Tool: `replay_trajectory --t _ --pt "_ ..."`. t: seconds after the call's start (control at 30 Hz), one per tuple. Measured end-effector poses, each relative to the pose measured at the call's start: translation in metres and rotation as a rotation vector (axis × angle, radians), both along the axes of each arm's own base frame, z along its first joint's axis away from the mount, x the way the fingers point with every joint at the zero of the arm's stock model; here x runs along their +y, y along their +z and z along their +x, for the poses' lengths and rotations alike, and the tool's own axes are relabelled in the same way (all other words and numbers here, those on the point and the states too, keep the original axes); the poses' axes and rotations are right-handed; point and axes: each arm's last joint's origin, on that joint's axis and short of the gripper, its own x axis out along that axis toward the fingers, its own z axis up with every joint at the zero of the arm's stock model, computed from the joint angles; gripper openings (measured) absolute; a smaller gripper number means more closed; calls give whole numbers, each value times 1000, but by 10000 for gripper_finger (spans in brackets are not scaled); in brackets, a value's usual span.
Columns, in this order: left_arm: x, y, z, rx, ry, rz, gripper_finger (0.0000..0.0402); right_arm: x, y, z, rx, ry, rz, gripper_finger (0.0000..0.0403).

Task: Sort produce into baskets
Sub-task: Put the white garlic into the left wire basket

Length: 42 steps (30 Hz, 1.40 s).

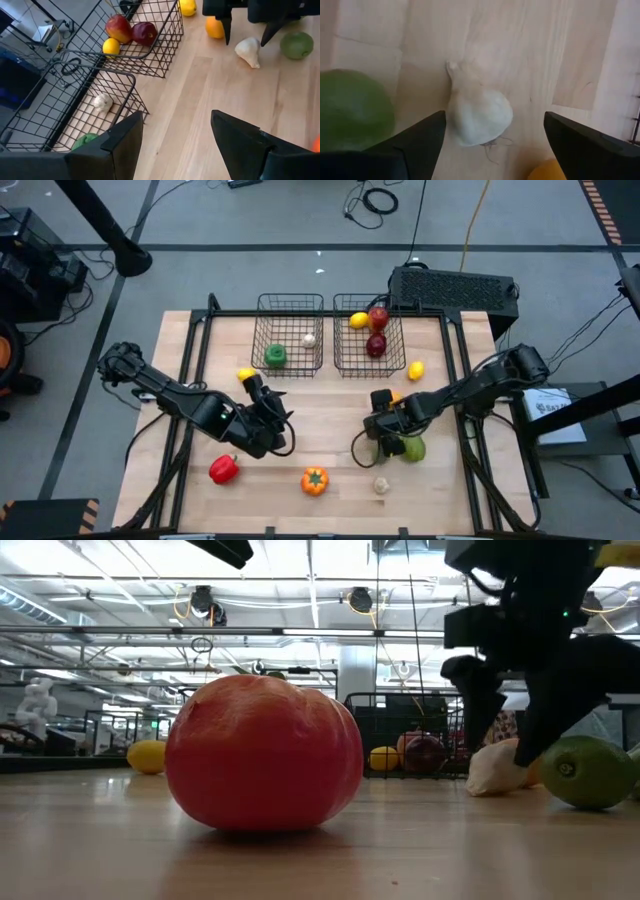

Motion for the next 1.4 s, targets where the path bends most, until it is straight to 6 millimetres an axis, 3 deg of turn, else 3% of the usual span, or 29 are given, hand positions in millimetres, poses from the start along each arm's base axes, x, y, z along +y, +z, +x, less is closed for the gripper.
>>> replay_trajectory --t 0.2,0.4,0.87,1.13,1.4 --pt "0 0 0 2 1 3 242 -4 -13 5 60 28 20 324" --pt "0 0 0 4 1 4 242 -5 -23 9 80 38 12 290" --pt "0 0 -1 8 1 7 242 -5 -22 11 53 46 12 221" --pt "0 0 -1 7 1 9 242 -5 -21 11 58 41 12 219" --pt "1 0 -1 2 10 22 242 -1 7 24 58 27 15 219"
